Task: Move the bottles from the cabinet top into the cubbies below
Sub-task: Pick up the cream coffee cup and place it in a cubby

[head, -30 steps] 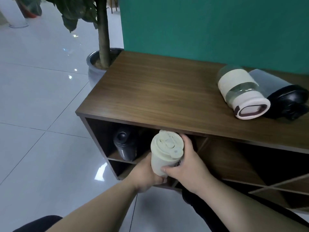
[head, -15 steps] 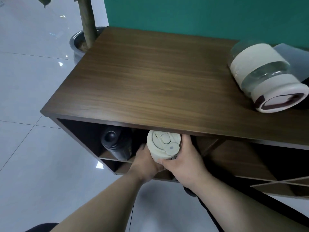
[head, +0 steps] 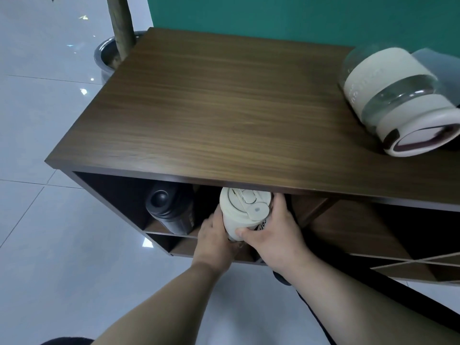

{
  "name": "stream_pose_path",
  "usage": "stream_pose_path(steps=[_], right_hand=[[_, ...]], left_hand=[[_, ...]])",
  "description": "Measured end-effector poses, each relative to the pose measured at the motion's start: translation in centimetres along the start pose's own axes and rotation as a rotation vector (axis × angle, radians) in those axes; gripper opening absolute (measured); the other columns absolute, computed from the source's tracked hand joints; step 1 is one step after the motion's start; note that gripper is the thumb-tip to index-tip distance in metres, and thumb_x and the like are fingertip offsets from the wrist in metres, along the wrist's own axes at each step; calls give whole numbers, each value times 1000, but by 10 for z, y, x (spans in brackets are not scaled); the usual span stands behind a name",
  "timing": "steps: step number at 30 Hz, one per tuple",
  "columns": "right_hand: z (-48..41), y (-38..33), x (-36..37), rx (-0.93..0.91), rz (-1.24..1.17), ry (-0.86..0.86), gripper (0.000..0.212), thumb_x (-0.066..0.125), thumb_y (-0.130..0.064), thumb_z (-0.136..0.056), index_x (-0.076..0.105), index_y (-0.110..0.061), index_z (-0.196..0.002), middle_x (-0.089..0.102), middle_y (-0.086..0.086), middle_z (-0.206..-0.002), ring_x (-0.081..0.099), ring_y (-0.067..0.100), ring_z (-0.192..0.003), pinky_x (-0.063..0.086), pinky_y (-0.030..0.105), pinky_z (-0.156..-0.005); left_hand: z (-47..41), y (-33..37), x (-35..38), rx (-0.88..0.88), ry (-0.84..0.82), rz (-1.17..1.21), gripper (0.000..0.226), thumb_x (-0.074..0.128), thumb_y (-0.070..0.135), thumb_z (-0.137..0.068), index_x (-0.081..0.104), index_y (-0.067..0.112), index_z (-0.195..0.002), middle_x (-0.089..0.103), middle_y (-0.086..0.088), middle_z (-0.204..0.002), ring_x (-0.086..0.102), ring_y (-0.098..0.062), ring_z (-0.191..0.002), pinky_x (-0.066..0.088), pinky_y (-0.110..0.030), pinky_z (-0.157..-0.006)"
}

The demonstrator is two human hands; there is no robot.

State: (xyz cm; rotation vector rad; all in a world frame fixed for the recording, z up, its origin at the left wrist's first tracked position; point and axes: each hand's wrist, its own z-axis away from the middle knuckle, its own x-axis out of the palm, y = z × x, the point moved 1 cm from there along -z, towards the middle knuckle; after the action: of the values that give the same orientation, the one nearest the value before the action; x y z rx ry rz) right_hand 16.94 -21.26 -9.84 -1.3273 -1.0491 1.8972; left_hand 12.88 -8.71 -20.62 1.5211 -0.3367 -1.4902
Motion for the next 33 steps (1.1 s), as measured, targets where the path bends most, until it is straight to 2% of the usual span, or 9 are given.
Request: stream_pose_path(steps=[3,6,8,13,17,22,25,30,33], right_hand=[[0,2,3,12,2,35,83,84,-35,-48,43,-42,-120,66,-11,-123,62,11,-115,50,31,-98],[1,2,4,23,-10,69,83,90,-25,-54,44,-39,-122,65,-11,-123,62,9,-114,47,24,-94],[2,2,6,34,-7,86,86,91,-21,-56,46,-33,-127,65,-10,-124,61,10,-114,45,21,-92],[6,3,14,43,-4,154,91,94,-22,-55,46,-24,-132,62,-3,-128,59,14,-116,42,19,-91],[8,4,18,45,-17,186,89,93,-23,-56,46,-24,-131,60,-4,-127,59,13,-115,43,19,-89],[9,8,23,47,-32,212,90,93,-25,-55,45,-24,-131,59,-3,-128,59,15,-117,51,34,-98],[9,10,24,47,-36,219,91,93,-25,-54,45,-23,-131,58,-2,-129,59,16,-119,51,37,-99],[8,10,23,45,-45,205,91,92,-24,-54,44,-25,-131,57,-4,-128,58,14,-117,51,33,-98],[9,11,22,84,-47,164,97,93,-22,-51,41,-30,-133,56,-8,-129,57,12,-118,52,37,-98]], left_hand=[[3,-1,-2,-59,-17,27,87,81,20,-77,39,18,-153,49,3,-116,53,-27,-121,44,-44,-110],[1,1,-4,-83,-41,14,91,81,19,-77,33,20,-155,57,-12,-124,54,-31,-121,46,-45,-107],[1,1,-7,-80,-55,17,92,81,18,-78,32,20,-156,58,-15,-128,55,-31,-122,47,-45,-106],[1,0,-14,-16,-45,64,90,83,9,-72,41,22,-151,57,-1,-140,56,-20,-128,48,-40,-109],[-1,-1,-14,23,-69,60,88,82,9,-71,44,23,-148,62,-1,-134,60,-20,-122,52,-42,-104],[-1,-2,-15,39,-84,61,84,80,7,-75,43,25,-148,64,-1,-129,62,-19,-113,54,-36,-97],[-1,-3,-14,47,-80,50,86,82,10,-74,43,25,-148,64,1,-129,62,-19,-114,54,-36,-97],[-3,-5,-14,38,-93,76,89,83,10,-69,44,28,-147,62,3,-131,62,-16,-118,56,-40,-100],[-2,-4,-15,27,-101,80,95,83,16,-69,39,29,-152,59,2,-138,58,-18,-127,52,-43,-107]])
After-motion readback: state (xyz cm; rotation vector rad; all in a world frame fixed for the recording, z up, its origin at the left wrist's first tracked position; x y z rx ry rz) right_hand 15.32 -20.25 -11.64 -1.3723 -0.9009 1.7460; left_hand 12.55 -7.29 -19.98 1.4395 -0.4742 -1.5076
